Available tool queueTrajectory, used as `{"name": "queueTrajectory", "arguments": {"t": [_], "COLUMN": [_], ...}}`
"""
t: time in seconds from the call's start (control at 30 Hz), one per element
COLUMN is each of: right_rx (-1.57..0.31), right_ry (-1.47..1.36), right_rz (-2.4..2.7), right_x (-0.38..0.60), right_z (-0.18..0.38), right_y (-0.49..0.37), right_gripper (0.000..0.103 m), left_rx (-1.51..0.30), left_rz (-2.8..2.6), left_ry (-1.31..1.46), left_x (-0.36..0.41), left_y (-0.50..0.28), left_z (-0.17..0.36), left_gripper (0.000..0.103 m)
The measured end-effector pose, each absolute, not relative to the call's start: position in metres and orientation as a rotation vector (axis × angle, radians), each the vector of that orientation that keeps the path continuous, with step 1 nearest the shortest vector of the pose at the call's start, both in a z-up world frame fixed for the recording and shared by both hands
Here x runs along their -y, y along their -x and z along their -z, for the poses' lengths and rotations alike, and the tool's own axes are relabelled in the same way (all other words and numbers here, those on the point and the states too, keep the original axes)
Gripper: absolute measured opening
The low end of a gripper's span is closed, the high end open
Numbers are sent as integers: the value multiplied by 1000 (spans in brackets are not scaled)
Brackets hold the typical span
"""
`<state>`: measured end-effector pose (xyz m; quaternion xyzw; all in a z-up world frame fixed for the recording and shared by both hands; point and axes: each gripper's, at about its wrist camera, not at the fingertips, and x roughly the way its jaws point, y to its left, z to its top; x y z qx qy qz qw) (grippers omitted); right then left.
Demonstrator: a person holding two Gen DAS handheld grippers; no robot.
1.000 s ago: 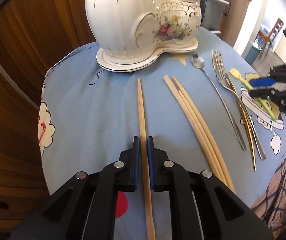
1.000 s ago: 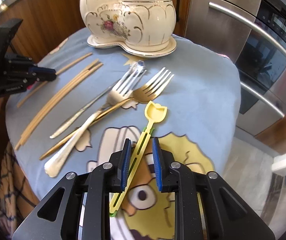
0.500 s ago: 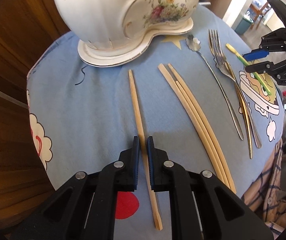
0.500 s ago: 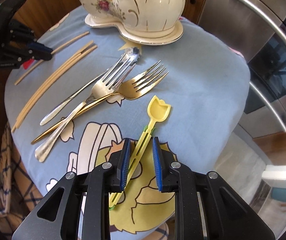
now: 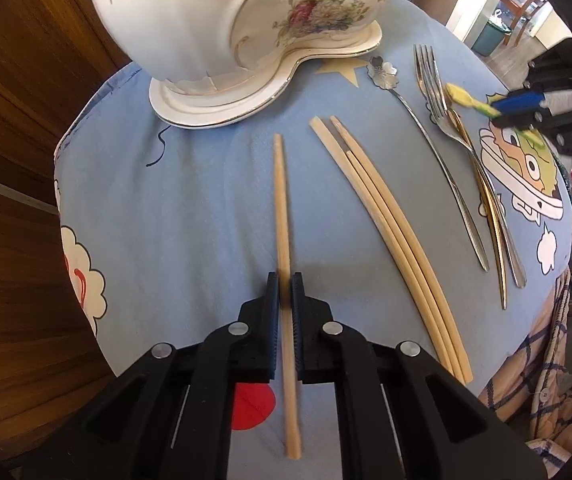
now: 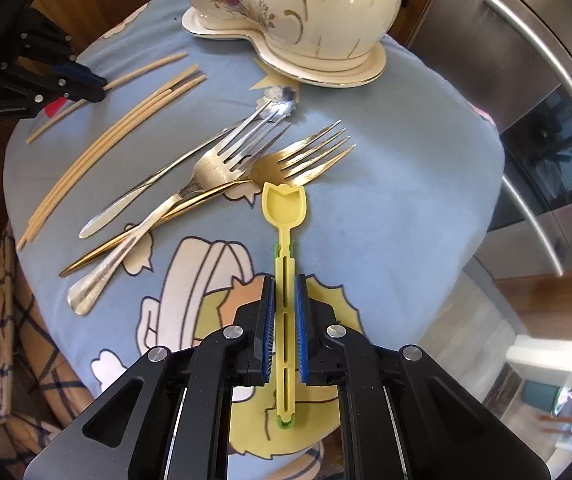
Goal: Organize utensils
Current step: 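Grasp another chopstick with the left tool while the right tool grasps the second yellow utensil, then lower the chopstick and yellow utensil into the porcelain pot with both tools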
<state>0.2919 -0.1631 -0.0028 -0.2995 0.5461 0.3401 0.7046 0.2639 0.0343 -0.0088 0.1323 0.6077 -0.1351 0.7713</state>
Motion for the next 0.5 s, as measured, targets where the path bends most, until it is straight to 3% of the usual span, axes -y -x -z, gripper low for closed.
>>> {"name": "queueTrajectory", "arguments": {"t": [0.5], "right_rx": [-992], "right_ry": [318], "right_rz": [-769], "right_x": [206], "right_z": [-63], "right_y": [-313], "right_gripper": [10], "left_rx": [-1093], "left_rz": [341], "left_ry": [-99], "left_x": [-65], "left_y": [-217], "left_z": [-47], "left_gripper": [6]}}
